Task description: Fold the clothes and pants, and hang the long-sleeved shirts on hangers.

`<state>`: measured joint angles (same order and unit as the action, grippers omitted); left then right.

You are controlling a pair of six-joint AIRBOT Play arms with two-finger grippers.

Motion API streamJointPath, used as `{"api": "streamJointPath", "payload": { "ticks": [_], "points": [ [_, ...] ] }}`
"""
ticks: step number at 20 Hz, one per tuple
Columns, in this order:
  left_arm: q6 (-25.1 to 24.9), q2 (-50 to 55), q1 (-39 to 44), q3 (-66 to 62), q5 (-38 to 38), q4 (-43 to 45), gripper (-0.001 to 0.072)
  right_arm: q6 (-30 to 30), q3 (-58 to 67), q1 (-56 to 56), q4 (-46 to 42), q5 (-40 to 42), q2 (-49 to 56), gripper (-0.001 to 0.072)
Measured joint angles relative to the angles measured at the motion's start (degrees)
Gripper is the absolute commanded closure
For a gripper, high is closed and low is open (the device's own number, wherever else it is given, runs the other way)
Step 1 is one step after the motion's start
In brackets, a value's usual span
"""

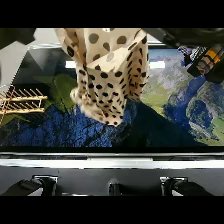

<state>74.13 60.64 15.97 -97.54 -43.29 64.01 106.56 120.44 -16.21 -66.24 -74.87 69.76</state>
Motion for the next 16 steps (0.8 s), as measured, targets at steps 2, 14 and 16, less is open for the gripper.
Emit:
{"api": "streamJointPath", "payload": {
  "ticks": [2, 14, 16],
  "points": [
    [4.33, -1.66, -0.09, -0.02, -4.76, 0.15, 0.0683, -0.44, 0.09, 0.0, -0.09, -0.96, -1.33, 0.0679],
    [25.14, -0.5, 1.73, 15.15, -26.99, 1.57, 0.0684, 6.91, -18.73, -16.0, -25.18, -13.05, -1.86, 0.0679],
    [27.52, -0.39, 3.98, 20.24, -27.63, 2.23, 0.0684, 11.06, -23.82, -20.24, -31.01, -14.14, -1.95, 0.0679]
  ]
}}
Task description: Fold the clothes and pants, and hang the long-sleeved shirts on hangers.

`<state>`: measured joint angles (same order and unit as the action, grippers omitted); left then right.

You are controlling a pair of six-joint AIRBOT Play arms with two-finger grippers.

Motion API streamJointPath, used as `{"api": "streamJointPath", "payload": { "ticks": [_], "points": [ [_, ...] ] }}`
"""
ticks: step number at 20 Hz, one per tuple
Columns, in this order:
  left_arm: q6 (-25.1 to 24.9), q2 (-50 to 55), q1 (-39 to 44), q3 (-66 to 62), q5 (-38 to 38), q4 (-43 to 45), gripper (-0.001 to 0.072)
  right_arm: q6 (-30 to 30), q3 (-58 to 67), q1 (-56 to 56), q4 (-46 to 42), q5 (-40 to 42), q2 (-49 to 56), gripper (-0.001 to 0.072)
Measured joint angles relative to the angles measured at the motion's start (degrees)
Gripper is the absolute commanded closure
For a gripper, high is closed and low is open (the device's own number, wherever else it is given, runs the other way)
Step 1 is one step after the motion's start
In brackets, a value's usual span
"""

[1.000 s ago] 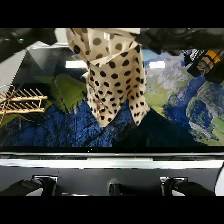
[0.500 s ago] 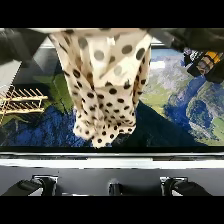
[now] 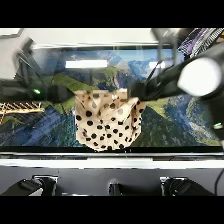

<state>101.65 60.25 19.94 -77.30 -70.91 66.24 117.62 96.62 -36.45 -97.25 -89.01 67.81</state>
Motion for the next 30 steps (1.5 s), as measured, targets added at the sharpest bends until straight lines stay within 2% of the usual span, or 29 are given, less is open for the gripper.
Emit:
{"api": "streamJointPath", "payload": {
  "ticks": [3, 6, 11, 18, 19, 20, 21, 22, 25, 28, 30],
  "points": [
    [3.98, 0.04, 3.91, 7.52, 0.55, 1.6, 0.0684, 6.01, -7.98, -3.56, -5.62, 0.7, -0.07, 0.0678],
    [6.91, 0.11, 6.38, 13.05, 4.52, 2.75, 0.0684, 11.61, -15.02, -4.87, -8.02, 4.9, -0.04, 0.0679],
    [8.85, 0.61, 7.58, 16.28, 11.54, 6.8, 0.0684, 21.07, -21.16, -5.51, -9.16, 13.99, 0.13, 0.0678],
    [9.35, 2.82, 7.85, 17.03, 21.75, 9.86, 0.0664, 26.49, -22.8, -5.57, -9.66, 21.49, 2.32, 0.0678],
    [9.33, 3.32, 7.85, 17.05, 22.86, 10.01, 0.0534, 27.19, -22.84, -5.57, -9.68, 22.77, 2.84, 0.0678],
    [9.35, 3.89, 7.85, 17.07, 23.56, 10.03, 0.0319, 27.74, -22.88, -5.57, -9.68, 23.96, 3.34, 0.0678],
    [9.35, 4.26, 7.69, 17.07, 24.13, 10.05, 0.0191, 28.65, -22.91, -5.57, -9.73, 25.0, 3.72, 0.0679],
    [9.38, 4.46, 7.23, 17.05, 24.5, 10.03, 0.0156, 29.53, -22.91, -5.57, -9.97, 25.88, 3.98, 0.0679],
    [8.68, 3.89, 2.62, 16.22, 22.67, 10.19, 0.0145, 32.7, -22.91, -5.55, -11.47, 27.63, 4.39, 0.0679],
    [3.82, 0.87, -9.01, 15.58, 16.39, 10.47, 0.0125, 34.29, -22.91, -5.55, -12.5, 28.98, 4.55, 0.0678],
    [-1.53, -1.75, -19.87, 15.39, 11.89, 11.32, 0.0128, 34.8, -22.91, -5.55, -12.74, 29.38, 4.59, 0.0678]
  ]
}}
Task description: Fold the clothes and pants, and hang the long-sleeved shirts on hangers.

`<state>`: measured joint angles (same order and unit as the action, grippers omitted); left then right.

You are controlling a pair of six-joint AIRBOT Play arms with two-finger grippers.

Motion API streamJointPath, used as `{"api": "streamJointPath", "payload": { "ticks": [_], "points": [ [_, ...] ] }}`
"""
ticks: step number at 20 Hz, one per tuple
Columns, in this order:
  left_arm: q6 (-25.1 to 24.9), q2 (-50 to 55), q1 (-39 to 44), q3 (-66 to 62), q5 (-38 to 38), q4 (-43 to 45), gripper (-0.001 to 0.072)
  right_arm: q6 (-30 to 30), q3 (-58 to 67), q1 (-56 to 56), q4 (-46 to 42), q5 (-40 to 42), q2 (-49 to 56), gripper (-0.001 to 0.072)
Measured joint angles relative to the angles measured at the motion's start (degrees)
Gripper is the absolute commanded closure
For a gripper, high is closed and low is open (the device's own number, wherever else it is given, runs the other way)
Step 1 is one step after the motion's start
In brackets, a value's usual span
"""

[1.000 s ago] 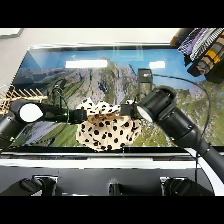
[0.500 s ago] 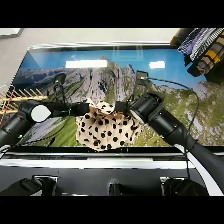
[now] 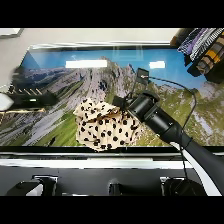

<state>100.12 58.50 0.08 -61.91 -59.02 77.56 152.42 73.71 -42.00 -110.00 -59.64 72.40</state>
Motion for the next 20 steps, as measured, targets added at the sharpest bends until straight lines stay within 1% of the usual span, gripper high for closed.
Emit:
{"api": "streamJointPath", "payload": {
  "ticks": [4, 5, 8, 12, 16, 20],
  "points": [
    [-14.25, -4.17, -22.4, -0.17, -5.31, 1.92, 0.0129, -0.59, 0.0, 0.0, 0.09, 0.22, 0.0, 0.0678],
    [-16.7, -4.74, -27.52, -0.17, -5.99, 2.1, 0.0129, -1.22, 0.0, 0.0, 0.26, -0.07, 0.0, 0.0677],
    [-20.22, -4.85, -39.56, -0.17, -6.1, 2.16, 0.0129, -2.69, 0.0, 0.0, 0.81, -1.46, 0.0, 0.0677],
    [-22.53, -1.99, -52.87, -0.22, -2.25, 2.34, 0.0129, -3.87, 0.0, 0.0, 1.18, -2.38, 0.0, 0.0677],
    [-26.01, 4.48, -61.94, -0.7, -0.5, 1.22, 0.0128, -4.37, 0.0, 0.0, 1.55, -2.86, 0.0, 0.0677],
    [-31.32, 13.07, -67.3, -4.46, 1.09, -4.22, 0.0128, -4.48, 0.0, 0.0, 1.84, -2.95, 0.0, 0.0677]
  ]
}}
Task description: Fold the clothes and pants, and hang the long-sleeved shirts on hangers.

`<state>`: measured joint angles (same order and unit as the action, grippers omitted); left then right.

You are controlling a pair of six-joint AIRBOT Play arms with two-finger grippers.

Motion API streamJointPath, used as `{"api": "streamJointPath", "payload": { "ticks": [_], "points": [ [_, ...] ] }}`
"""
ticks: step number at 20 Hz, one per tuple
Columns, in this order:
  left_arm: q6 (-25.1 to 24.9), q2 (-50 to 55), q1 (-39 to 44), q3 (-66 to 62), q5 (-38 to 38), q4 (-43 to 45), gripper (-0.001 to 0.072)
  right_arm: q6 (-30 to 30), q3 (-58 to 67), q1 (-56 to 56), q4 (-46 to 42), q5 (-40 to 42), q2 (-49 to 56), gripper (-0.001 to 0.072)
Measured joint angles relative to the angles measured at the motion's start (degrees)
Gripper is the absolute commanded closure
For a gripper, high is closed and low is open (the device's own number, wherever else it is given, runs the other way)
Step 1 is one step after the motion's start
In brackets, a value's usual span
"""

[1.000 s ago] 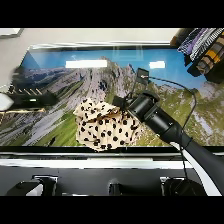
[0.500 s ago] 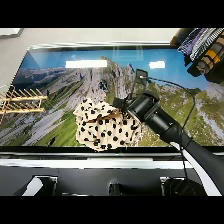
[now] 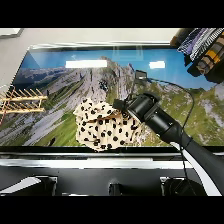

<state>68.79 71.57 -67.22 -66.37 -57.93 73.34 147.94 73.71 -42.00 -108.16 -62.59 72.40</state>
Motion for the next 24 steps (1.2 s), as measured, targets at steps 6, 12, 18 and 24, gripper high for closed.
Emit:
{"api": "streamJointPath", "payload": {
  "ticks": [6, 12, 18, 24],
  "points": [
    [-16.22, 10.82, -0.96, -4.87, 0.9, -3.78, 0.0131, -0.2, 0.0, 0.0, 0.11, -0.57, 0.0, 0.0677],
    [-32.92, 16.87, 0.74, -5.64, 2.71, -4.24, 0.0132, -0.17, 0.0, 0.0, 0.11, -2.89, 0.0, 0.0677],
    [-36.52, 20.24, 2.14, -5.7, 2.84, -3.43, 0.0161, -0.13, 0.0, 0.0, 0.04, -3.67, 0.0, 0.0677],
    [-37.16, 22.03, 3.89, -5.73, 2.25, 0.63, 0.0176, 0.02, 0.0, 0.0, -0.02, -3.89, 0.0, 0.0677]
  ]
}}
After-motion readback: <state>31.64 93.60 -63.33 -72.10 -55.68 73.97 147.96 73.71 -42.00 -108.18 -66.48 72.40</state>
